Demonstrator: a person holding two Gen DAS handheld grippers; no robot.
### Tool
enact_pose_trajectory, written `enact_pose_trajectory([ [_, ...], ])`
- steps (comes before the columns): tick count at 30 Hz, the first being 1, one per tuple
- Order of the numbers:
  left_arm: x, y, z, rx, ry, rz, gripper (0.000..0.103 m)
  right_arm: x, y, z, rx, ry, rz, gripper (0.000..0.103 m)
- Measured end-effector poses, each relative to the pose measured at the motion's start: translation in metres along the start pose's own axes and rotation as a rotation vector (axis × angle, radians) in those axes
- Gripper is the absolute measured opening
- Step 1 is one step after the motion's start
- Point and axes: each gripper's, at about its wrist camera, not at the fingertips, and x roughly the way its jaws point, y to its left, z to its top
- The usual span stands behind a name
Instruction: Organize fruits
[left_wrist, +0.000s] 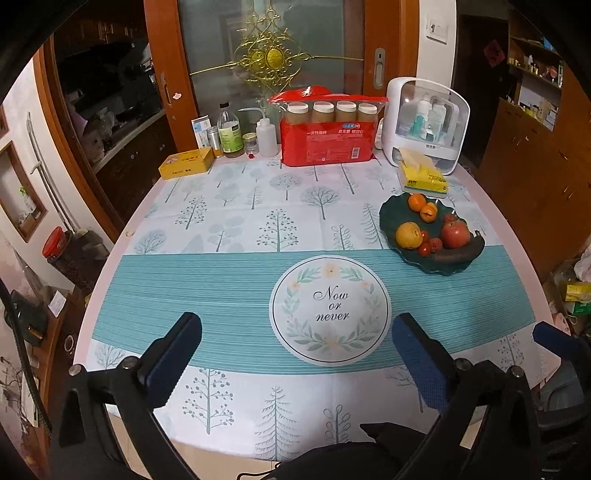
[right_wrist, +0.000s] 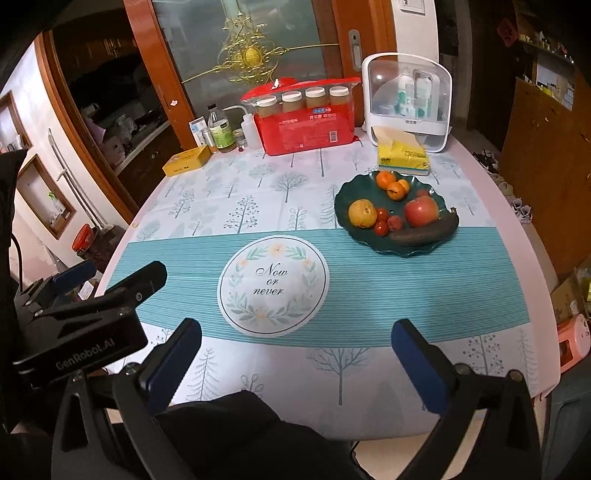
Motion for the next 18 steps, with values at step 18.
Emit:
enact_pose_trajectory([
  [18, 0.0033, 0.0002, 0.0056, -0.014, 0.002, 0.014, 0.102, 0.0083, -0.0036, 0.0064, 0.002, 0.017, 0.010, 0.103],
])
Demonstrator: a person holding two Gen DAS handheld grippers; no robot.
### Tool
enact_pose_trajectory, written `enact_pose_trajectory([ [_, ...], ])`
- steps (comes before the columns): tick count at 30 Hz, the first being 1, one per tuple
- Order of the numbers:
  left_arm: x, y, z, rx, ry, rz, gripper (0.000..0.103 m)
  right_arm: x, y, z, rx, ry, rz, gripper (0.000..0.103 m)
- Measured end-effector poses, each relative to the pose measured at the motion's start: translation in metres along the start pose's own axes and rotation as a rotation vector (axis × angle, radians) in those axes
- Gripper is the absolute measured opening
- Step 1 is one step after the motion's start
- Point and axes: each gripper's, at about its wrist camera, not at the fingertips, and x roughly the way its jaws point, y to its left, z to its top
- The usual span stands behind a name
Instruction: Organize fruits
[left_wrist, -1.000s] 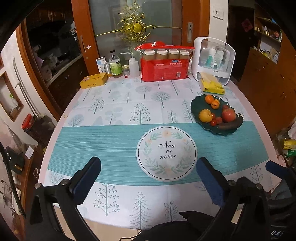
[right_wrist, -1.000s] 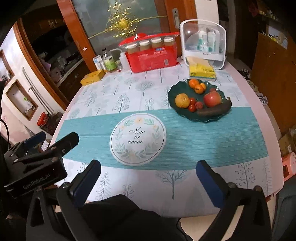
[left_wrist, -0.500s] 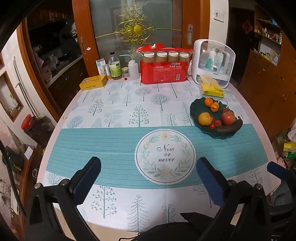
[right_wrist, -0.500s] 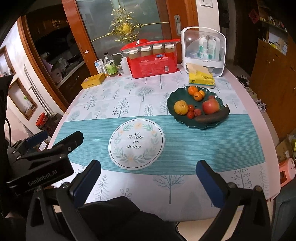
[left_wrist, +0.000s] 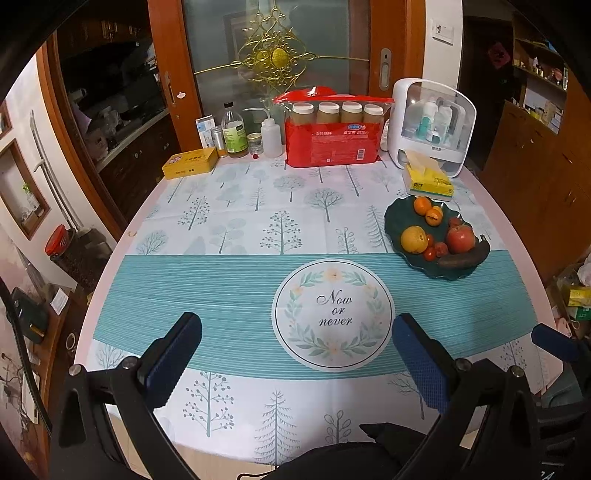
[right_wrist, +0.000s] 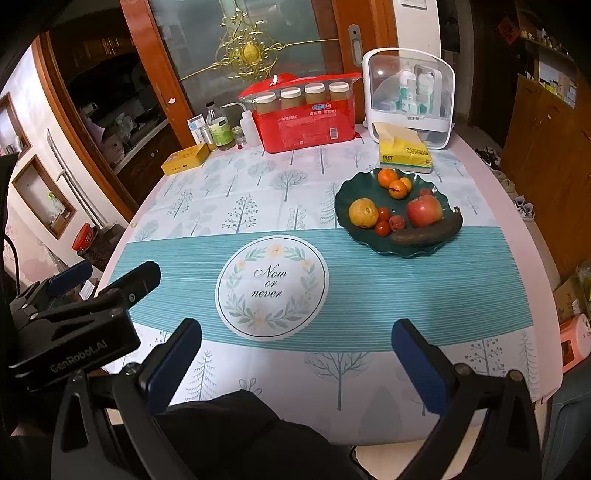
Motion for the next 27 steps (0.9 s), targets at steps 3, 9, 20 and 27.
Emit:
enact_pose_trajectory([
  [3, 0.000, 0.000, 0.001, 0.001, -0.001, 0.001, 0.102, 0.003, 0.000, 0.001, 0.000, 0.004, 0.002, 0.103],
  [9, 0.000, 0.000, 0.000, 0.001, 0.000, -0.001, 0.102, 0.004, 0.000, 0.002, 0.002, 0.007, 0.001, 0.103],
  [20, 0.001, 0.000, 0.002, 0.000, 0.001, 0.000, 0.102, 0.010, -0.002, 0.003, 0.007, 0.015, 0.001, 0.103],
  [27, 0.002, 0.002, 0.003, 0.000, 0.002, -0.001, 0.102, 0.012, -0.002, 0.004, 0.007, 0.016, 0.000, 0.103],
])
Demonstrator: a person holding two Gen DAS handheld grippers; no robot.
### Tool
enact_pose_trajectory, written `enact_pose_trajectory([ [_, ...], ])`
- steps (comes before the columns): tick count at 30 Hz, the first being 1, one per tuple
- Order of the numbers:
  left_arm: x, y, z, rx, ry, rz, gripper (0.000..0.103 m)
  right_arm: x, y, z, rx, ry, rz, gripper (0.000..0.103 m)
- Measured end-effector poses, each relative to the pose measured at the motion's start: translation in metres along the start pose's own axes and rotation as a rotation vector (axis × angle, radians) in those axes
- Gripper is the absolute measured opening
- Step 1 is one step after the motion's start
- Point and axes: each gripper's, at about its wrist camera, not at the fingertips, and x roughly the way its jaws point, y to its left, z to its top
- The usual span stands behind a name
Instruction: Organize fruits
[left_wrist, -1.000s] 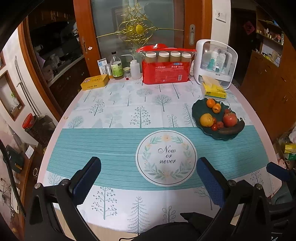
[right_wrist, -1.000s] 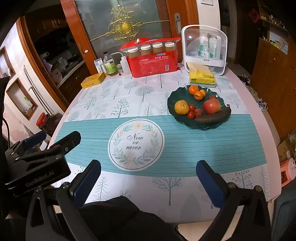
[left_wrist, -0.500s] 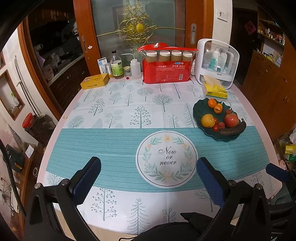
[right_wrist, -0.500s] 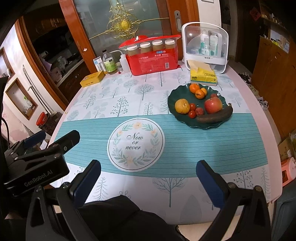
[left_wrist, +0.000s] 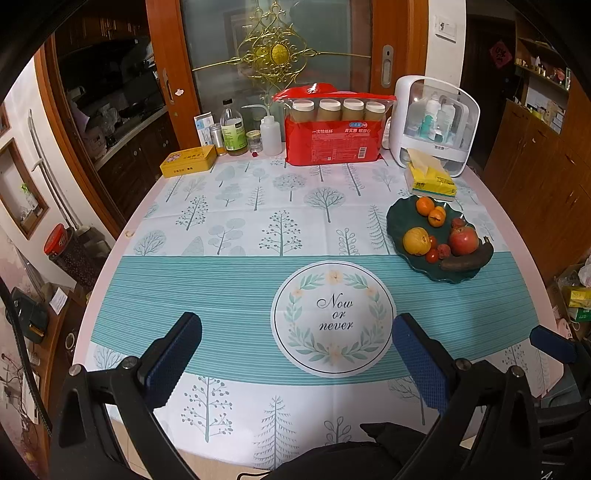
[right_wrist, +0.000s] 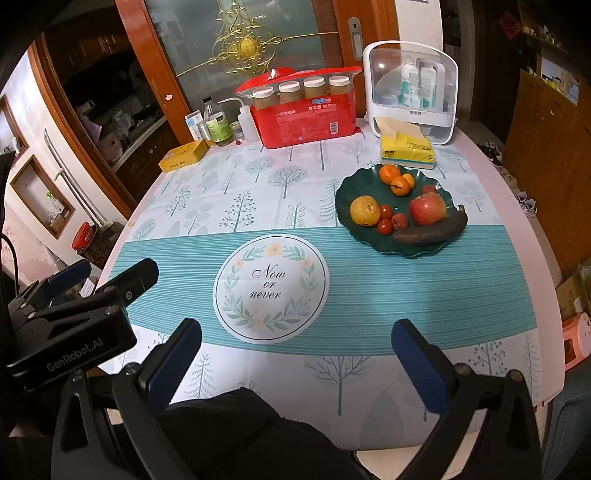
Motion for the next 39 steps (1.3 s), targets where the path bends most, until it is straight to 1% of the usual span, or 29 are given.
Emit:
enact_pose_trajectory([
  [39, 0.0032, 0.0008, 0.0022, 0.002, 0.007, 0.003, 0.102, 0.0014, -0.0018, 0.0019, 0.002, 0.003, 0.001, 0.103],
])
